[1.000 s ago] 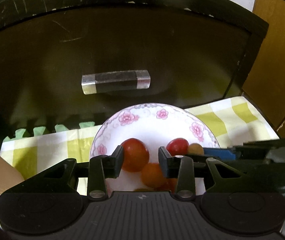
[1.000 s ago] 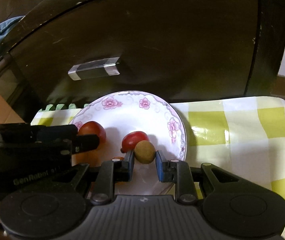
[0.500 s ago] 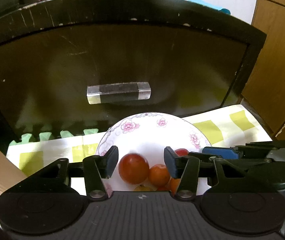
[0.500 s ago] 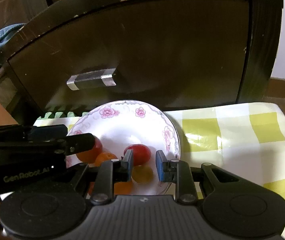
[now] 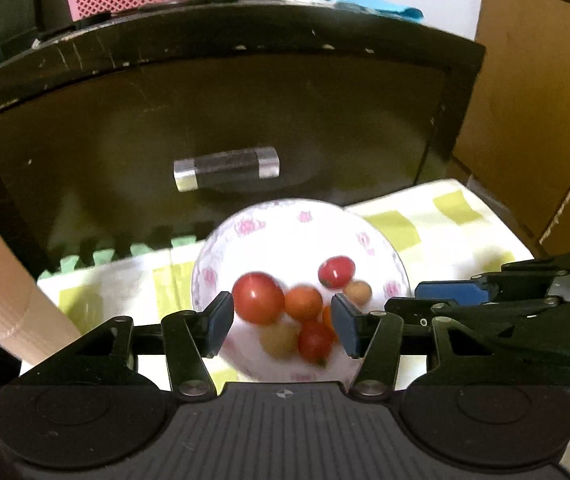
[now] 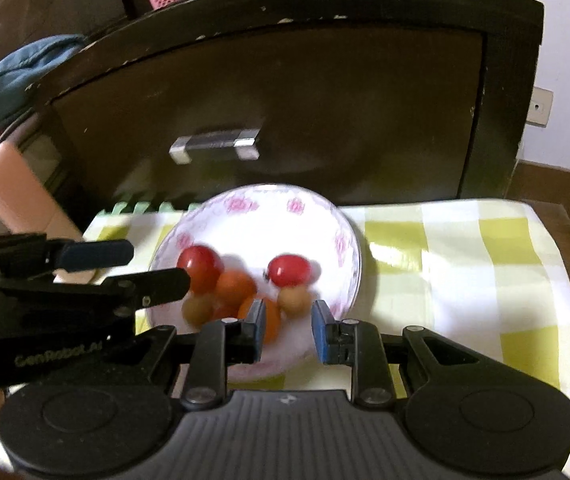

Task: Organize fruits
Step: 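Withdraw both tools from the bowl toward the remaining fruits on the cloth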

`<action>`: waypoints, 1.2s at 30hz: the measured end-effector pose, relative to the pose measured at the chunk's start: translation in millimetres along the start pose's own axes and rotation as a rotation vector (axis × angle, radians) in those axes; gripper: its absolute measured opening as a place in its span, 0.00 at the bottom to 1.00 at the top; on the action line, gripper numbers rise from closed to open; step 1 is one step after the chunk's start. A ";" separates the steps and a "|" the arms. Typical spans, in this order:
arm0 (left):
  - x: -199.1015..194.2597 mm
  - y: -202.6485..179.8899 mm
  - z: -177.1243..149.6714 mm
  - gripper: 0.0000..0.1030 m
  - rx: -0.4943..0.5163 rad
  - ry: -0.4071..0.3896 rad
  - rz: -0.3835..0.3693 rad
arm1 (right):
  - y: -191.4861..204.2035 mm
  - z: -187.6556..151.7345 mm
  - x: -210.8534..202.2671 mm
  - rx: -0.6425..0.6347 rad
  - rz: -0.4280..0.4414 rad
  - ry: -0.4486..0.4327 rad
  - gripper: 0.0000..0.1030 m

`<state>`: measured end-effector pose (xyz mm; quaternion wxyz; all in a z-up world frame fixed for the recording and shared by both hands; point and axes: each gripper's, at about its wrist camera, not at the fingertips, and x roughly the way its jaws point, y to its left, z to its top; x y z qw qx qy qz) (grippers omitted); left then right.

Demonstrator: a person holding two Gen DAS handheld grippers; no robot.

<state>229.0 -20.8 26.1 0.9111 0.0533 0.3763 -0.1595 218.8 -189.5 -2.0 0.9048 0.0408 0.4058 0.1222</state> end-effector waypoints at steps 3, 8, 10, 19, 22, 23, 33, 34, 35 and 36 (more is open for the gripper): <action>-6.6 -3.6 -10.0 0.59 0.023 0.016 -0.002 | 5.8 -11.3 -6.0 -0.014 0.001 0.022 0.23; -14.1 -4.0 -23.5 0.60 0.028 0.039 -0.008 | 13.9 -27.2 -14.4 -0.030 0.009 0.048 0.23; -16.2 -2.6 -28.3 0.60 0.032 0.051 -0.009 | 15.7 -33.5 -17.4 -0.031 0.015 0.058 0.23; -25.8 -0.3 -44.7 0.62 0.040 0.096 -0.020 | 29.8 -59.3 -18.4 -0.099 0.051 0.136 0.23; -26.8 1.7 -47.0 0.62 0.031 0.104 -0.023 | 34.6 -63.3 -16.9 -0.120 0.075 0.150 0.23; -27.4 2.8 -47.1 0.62 0.027 0.105 -0.023 | 36.7 -64.9 -15.3 -0.131 0.081 0.156 0.23; -23.3 7.8 -48.2 0.66 0.011 0.123 -0.049 | 46.6 -72.7 6.9 -0.194 0.102 0.196 0.23; -22.5 7.8 -48.4 0.66 0.011 0.126 -0.052 | 46.5 -72.8 7.5 -0.193 0.104 0.195 0.23; -21.8 7.8 -48.6 0.66 0.010 0.128 -0.054 | 46.4 -72.2 8.4 -0.194 0.106 0.193 0.23; -21.2 7.8 -48.7 0.66 0.011 0.130 -0.056 | 46.1 -71.6 9.1 -0.196 0.108 0.194 0.23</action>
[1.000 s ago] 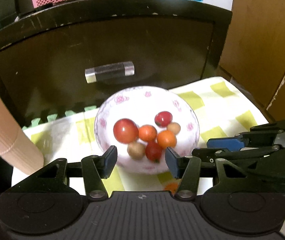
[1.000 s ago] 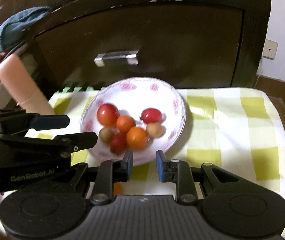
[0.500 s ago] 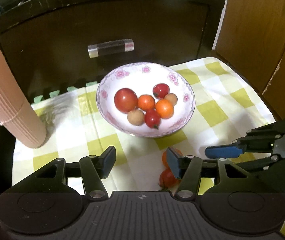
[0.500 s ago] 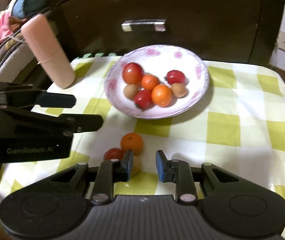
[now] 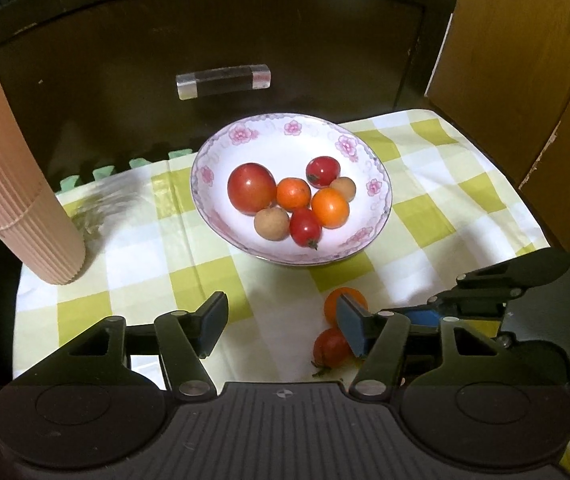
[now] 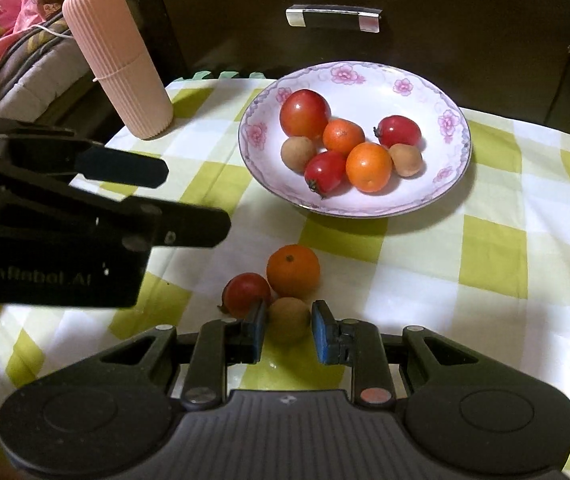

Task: Organize fruits
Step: 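Withdraw both tools from the bowl toward the remaining fruits on the cloth, then close the left tool on a red cherry tomato while the right tool grips a tan fruit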

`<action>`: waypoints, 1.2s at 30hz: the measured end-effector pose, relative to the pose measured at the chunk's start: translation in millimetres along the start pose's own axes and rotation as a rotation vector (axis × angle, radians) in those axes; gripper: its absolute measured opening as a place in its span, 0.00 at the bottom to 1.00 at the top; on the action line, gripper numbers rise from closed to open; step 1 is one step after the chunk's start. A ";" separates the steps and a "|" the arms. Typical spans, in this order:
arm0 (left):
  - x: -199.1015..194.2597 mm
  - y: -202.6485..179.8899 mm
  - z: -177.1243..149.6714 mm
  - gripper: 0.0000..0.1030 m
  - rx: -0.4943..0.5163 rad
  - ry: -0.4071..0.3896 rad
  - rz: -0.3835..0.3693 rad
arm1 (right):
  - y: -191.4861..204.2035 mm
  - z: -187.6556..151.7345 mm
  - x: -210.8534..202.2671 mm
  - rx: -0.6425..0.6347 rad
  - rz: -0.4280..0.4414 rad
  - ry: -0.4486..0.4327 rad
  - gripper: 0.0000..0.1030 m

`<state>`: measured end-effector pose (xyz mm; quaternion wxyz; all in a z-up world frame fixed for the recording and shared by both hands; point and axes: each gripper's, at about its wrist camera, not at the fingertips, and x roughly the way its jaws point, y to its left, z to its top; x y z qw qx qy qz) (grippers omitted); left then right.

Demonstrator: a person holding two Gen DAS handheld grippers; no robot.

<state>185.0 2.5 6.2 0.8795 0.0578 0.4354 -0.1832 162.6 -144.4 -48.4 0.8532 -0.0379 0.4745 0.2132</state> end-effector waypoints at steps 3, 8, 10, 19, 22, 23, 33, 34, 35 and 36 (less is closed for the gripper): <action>1.7 1.1 -0.1 0.66 -0.005 0.008 -0.012 | -1.9 0.4 0.4 0.001 0.009 0.003 0.23; 4.5 -0.1 -1.1 0.67 -0.005 0.022 -0.024 | -2.7 -2.0 -1.0 0.002 0.014 0.003 0.23; 5.8 -0.9 -1.9 0.67 -0.001 0.029 -0.030 | -1.8 -1.6 -0.4 -0.005 0.010 0.004 0.23; 15.6 -4.5 -8.3 0.68 0.035 0.078 -0.070 | -8.6 -6.6 -6.2 -0.002 0.016 0.031 0.23; 21.4 -11.0 -12.0 0.68 0.064 0.096 -0.085 | -16.9 -10.6 -10.8 0.016 0.005 0.039 0.23; 23.6 -14.0 -13.6 0.68 0.077 0.102 -0.088 | -19.8 -11.8 -12.2 0.023 -0.002 0.040 0.23; 36.3 -22.9 -22.2 0.49 0.109 0.116 -0.060 | -28.2 -17.3 -17.1 0.040 -0.019 0.037 0.23; 36.7 -23.7 -21.3 0.49 0.107 0.112 -0.062 | -28.4 -17.5 -17.2 0.041 -0.021 0.037 0.23; 37.4 -24.4 -20.3 0.47 0.108 0.110 -0.064 | -28.5 -17.3 -17.1 0.042 -0.021 0.038 0.23; 38.3 -25.2 -19.9 0.46 0.107 0.111 -0.065 | -28.3 -16.8 -16.4 0.043 -0.022 0.037 0.23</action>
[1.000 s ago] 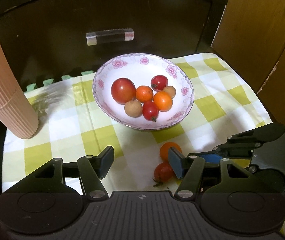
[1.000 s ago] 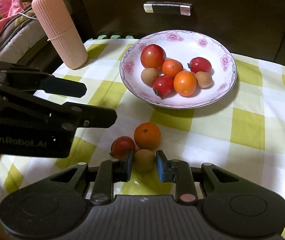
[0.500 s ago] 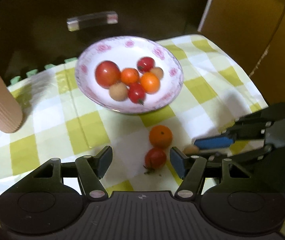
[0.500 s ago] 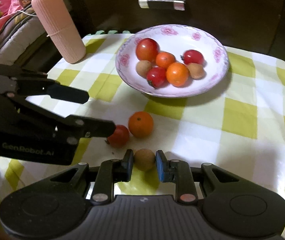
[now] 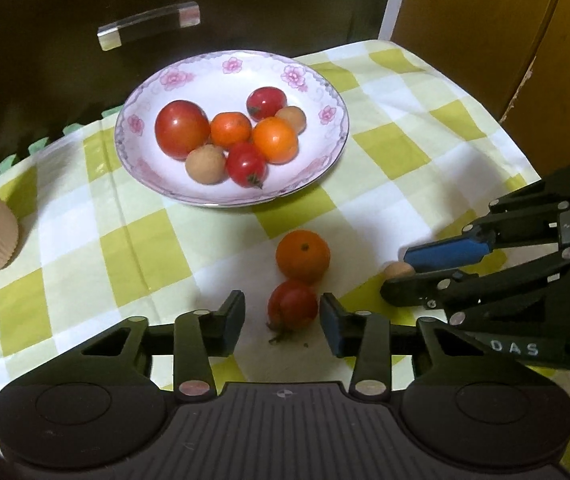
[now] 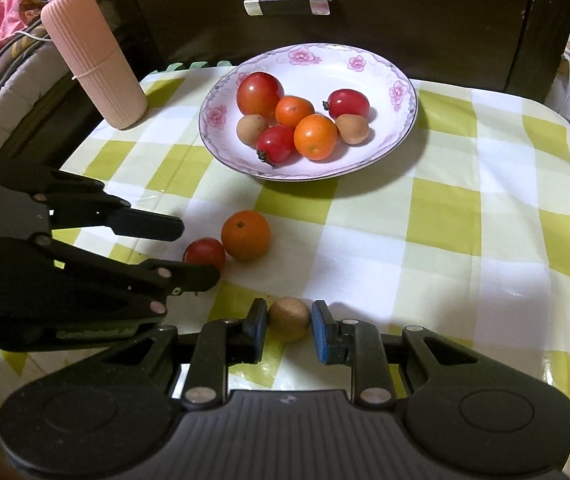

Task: Organize fruits
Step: 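Close the left tool on a red cherry tomato while the right tool grips a tan fruit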

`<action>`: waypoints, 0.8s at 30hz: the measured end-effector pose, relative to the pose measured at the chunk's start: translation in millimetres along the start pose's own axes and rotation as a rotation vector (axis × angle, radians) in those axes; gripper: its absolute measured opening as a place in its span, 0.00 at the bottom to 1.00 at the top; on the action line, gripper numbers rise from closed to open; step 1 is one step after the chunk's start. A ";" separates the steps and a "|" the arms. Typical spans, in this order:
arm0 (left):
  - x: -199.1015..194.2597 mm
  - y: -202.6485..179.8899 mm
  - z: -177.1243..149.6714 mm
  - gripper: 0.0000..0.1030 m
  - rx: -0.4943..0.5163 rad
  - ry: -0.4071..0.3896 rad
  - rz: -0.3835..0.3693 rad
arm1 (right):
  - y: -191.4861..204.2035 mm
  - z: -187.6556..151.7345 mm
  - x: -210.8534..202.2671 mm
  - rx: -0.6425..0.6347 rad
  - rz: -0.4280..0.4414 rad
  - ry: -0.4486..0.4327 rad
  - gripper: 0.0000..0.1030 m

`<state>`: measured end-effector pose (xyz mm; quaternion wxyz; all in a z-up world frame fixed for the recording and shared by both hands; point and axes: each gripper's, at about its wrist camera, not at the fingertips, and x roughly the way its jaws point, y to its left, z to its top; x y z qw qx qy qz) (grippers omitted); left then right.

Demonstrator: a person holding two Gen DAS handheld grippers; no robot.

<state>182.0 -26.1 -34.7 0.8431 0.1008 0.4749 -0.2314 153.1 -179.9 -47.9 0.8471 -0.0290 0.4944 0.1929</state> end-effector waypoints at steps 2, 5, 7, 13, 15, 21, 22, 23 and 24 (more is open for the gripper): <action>2.7 -1.8 -0.5 0.40 0.003 0.011 -0.002 | 0.3 -0.5 0.2 0.001 -0.003 -0.001 0.23; 5.7 -6.0 -3.3 0.37 0.018 0.026 0.003 | 1.5 -0.4 0.5 -0.001 -0.008 -0.003 0.23; 5.1 -7.4 -3.0 0.35 0.015 0.023 0.005 | 2.0 -0.1 0.7 -0.002 -0.010 -0.004 0.23; 3.3 -8.8 -2.9 0.33 0.006 0.014 0.002 | 2.1 0.1 0.3 0.002 -0.019 -0.009 0.23; 1.8 -9.4 -1.7 0.33 0.007 0.008 0.001 | 1.8 0.2 0.6 0.006 -0.021 -0.011 0.23; -2.6 -11.1 -1.0 0.33 0.014 0.007 0.001 | 3.0 2.2 -0.1 0.006 -0.033 -0.021 0.23; -2.9 -11.2 -1.3 0.33 0.016 0.009 0.001 | 3.0 2.6 -0.1 0.008 -0.035 -0.022 0.23; -3.2 -11.1 -1.5 0.33 0.016 0.010 0.001 | 3.1 2.8 0.3 0.009 -0.034 -0.022 0.23; -3.5 -11.0 -1.8 0.33 0.015 0.011 0.003 | 3.3 2.7 0.2 0.009 -0.034 -0.023 0.23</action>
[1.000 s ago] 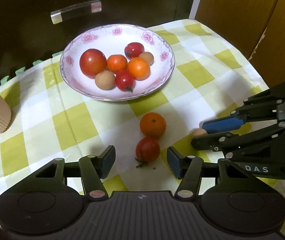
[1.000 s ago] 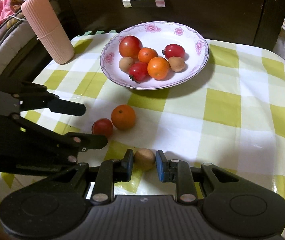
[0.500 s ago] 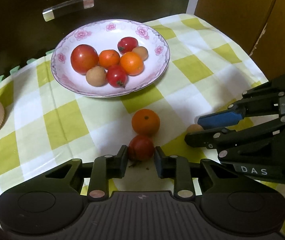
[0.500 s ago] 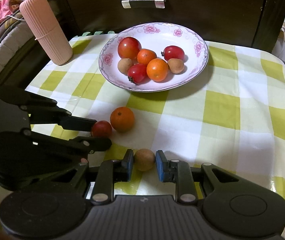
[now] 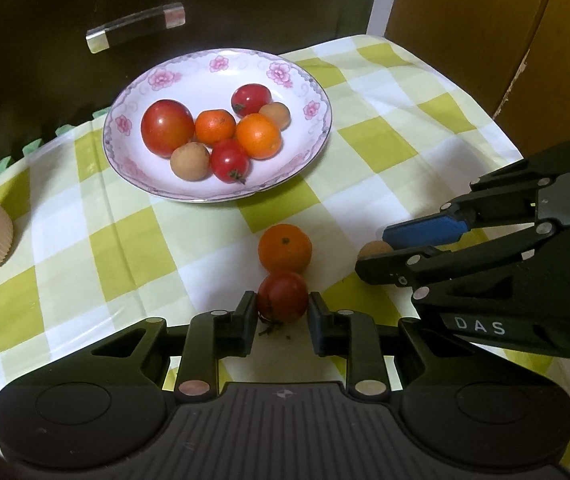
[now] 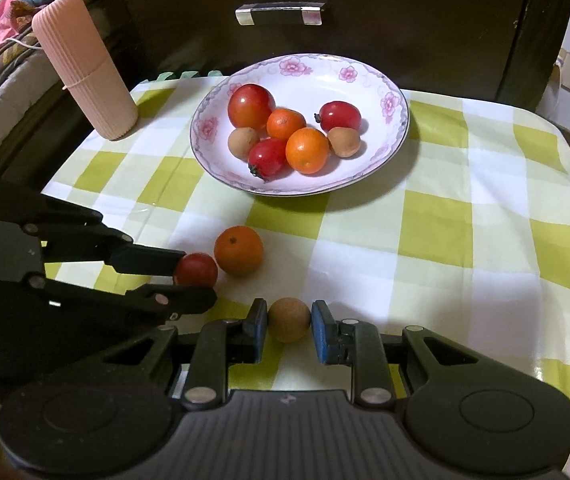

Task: Organize fruits
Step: 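Close the left tool on a red cherry tomato while the right tool grips a tan fruit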

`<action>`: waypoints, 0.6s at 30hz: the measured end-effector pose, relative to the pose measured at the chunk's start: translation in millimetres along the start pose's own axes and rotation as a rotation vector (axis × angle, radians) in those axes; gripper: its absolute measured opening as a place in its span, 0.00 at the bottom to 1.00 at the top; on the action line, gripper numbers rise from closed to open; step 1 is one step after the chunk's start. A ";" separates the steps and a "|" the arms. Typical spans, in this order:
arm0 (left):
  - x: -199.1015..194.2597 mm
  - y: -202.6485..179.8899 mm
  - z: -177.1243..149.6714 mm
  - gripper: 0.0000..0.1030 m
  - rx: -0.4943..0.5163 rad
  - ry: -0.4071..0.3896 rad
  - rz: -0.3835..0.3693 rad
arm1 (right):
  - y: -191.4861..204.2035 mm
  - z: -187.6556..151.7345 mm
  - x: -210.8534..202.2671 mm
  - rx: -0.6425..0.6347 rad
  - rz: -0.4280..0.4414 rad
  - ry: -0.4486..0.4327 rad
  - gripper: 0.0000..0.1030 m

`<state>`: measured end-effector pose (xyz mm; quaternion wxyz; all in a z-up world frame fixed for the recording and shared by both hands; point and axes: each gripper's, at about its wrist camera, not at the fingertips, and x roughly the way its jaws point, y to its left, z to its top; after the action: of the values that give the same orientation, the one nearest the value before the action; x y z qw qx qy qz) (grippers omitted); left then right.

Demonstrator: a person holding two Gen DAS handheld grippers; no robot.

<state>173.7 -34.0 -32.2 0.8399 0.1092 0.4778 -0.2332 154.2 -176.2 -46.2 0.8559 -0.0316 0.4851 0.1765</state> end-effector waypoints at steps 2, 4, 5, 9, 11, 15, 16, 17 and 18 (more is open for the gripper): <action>0.4 0.0 0.1 0.33 0.002 0.002 0.002 | 0.3 0.1 0.1 0.000 0.000 0.000 0.23; 0.3 -0.5 -0.4 0.33 0.002 0.005 0.003 | 0.5 0.1 0.2 0.000 -0.001 0.001 0.23; 0.2 -1.1 -0.8 0.33 0.005 0.008 0.005 | 0.6 0.1 0.5 0.001 -0.002 0.001 0.23; -0.5 -2.2 -1.8 0.33 0.011 0.014 0.014 | 1.7 0.3 1.3 0.000 -0.002 0.003 0.23; -1.6 -1.7 -1.5 0.33 0.011 0.014 0.017 | 2.0 0.9 1.9 0.001 -0.002 0.004 0.23; -5.2 -1.5 -1.0 0.32 0.014 0.008 0.028 | 2.5 2.1 1.9 0.001 -0.001 -0.002 0.23; -6.2 -1.8 -0.7 0.32 0.016 0.006 0.032 | 3.0 2.6 1.8 0.000 -0.001 -0.003 0.23; -7.1 -2.0 -0.4 0.32 0.017 0.004 0.034 | 3.4 3.0 1.5 -0.001 -0.001 -0.005 0.23; -7.6 -1.8 -0.1 0.32 0.018 0.003 0.035 | 3.8 3.2 0.9 -0.001 0.000 -0.007 0.23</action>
<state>169.4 -33.4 -25.6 0.8422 0.1254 0.4748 -0.2228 156.0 -171.7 -44.9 0.8577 -0.0313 0.4819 0.1767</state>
